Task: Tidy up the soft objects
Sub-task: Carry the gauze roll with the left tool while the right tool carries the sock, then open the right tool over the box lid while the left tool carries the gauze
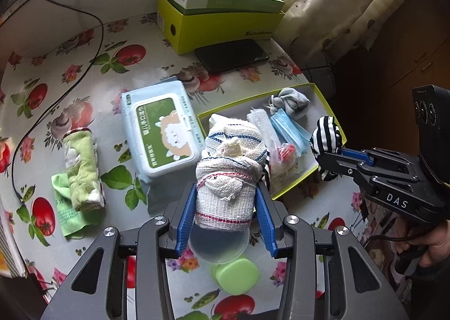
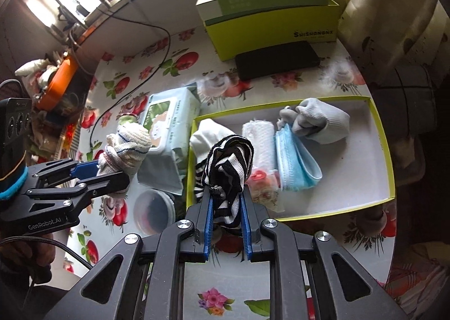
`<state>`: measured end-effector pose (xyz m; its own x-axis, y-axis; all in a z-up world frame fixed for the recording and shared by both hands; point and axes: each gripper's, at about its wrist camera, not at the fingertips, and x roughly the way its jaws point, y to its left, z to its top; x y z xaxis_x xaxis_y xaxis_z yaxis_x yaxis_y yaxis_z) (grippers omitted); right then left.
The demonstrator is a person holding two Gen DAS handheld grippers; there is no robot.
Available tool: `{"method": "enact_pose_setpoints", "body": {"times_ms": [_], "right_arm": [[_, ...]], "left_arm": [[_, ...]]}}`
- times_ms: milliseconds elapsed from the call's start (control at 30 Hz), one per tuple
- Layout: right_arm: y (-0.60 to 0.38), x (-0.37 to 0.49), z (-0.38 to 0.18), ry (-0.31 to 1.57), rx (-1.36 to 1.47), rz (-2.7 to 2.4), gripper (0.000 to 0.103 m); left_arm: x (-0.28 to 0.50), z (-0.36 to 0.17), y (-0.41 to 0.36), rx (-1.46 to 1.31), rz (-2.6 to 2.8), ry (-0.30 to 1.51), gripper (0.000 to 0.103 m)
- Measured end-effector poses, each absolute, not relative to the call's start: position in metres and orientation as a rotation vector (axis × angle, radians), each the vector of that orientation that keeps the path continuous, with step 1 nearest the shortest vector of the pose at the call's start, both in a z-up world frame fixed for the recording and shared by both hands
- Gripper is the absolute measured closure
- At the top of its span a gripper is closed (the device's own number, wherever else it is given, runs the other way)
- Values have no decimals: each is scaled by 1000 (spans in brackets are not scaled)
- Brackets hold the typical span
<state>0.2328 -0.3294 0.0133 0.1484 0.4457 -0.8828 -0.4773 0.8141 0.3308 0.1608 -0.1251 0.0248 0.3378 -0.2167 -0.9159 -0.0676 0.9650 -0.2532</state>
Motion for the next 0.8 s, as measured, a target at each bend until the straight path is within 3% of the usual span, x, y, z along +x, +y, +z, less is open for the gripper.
{"method": "enact_pose_setpoints", "body": {"times_ms": [400,800], "right_arm": [[-391,279,-10,1267,28,514,86],[-402,340,-49,1303,-109,453,86]], "left_arm": [[193,26,-166,-206,-176,1235,60],[202,20,-175,-194,-184,1254,60]]}}
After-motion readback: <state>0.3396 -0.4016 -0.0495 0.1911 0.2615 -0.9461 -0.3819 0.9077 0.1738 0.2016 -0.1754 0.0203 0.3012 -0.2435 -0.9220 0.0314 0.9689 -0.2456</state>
